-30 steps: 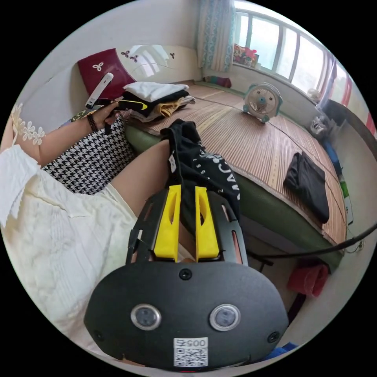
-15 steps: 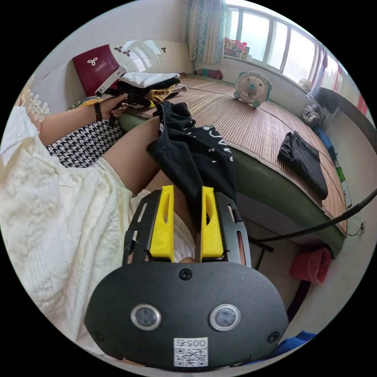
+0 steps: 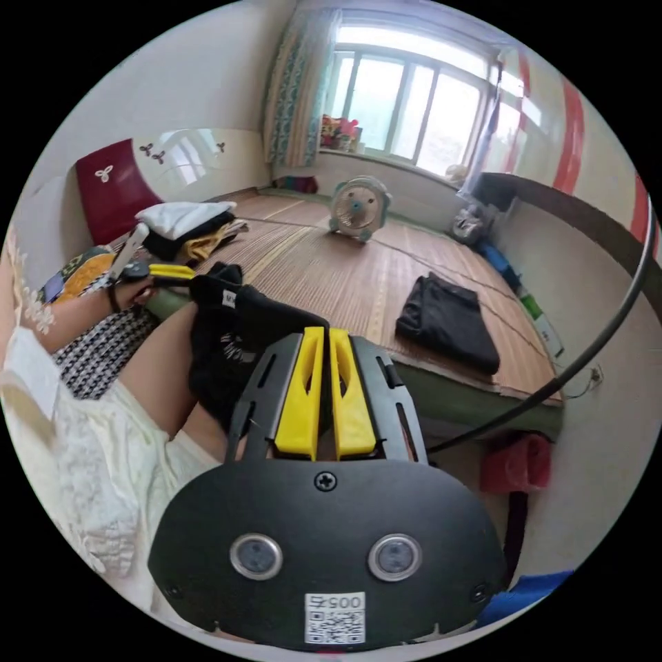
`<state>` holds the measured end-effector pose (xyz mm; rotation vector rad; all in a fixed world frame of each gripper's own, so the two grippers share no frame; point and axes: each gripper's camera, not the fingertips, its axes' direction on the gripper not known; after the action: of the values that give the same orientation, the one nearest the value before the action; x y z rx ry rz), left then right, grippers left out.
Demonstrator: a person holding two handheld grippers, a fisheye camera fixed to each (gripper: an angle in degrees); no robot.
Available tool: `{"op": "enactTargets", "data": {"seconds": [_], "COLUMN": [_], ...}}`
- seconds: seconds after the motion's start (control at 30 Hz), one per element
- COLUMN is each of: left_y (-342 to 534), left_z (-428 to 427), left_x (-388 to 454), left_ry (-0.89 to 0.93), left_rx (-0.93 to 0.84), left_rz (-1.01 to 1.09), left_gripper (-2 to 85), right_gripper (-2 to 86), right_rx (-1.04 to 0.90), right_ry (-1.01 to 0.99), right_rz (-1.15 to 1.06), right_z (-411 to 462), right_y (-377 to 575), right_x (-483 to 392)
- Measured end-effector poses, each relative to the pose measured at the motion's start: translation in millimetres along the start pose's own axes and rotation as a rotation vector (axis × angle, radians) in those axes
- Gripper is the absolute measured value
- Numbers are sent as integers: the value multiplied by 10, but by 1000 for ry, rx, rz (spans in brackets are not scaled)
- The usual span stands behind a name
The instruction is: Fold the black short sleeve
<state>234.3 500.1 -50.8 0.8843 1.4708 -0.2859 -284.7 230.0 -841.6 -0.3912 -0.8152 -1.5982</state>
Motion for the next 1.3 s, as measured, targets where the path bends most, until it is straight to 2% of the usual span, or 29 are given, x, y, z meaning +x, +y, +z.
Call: {"op": "enactTargets", "data": {"seconds": [0.13, 0.3, 0.43, 0.63, 0.77, 0.87, 0.97, 1.07, 1.3], "left_y": [-31, -74, -135, -309, -434, -531, -568, -563, -609], "left_z": [64, 114, 172, 360, 493, 478, 357, 259, 432], "left_x": [155, 402, 716, 1063, 1110, 1064, 1101, 1185, 1383], "left_ry": [47, 13, 77, -1, -14, -11, -1, -9, -21], "left_rx": [33, 58, 55, 43, 25, 38, 61, 69, -56], "left_rz": [51, 165, 355, 490, 450, 358, 349, 367, 505], "left_gripper": [92, 98, 113, 104, 23, 11, 24, 77, 103], "right_gripper": [-15, -15, -14, -14, -14, -14, -14, -14, -13], "right_rx": [29, -37, -74, -97, -91, -85, -73, -65, -62], "right_ry": [195, 212, 232, 212, 203, 208, 198, 176, 160], "right_rz": [136, 193, 169, 170, 162, 156, 166, 183, 188], "right_z": [159, 548, 751, 850, 850, 812, 733, 671, 647], "right_y": [-376, -554, -545, -585, -650, -674, -682, -703, -844], "right_x": [481, 628, 561, 620, 658, 666, 681, 685, 636]}}
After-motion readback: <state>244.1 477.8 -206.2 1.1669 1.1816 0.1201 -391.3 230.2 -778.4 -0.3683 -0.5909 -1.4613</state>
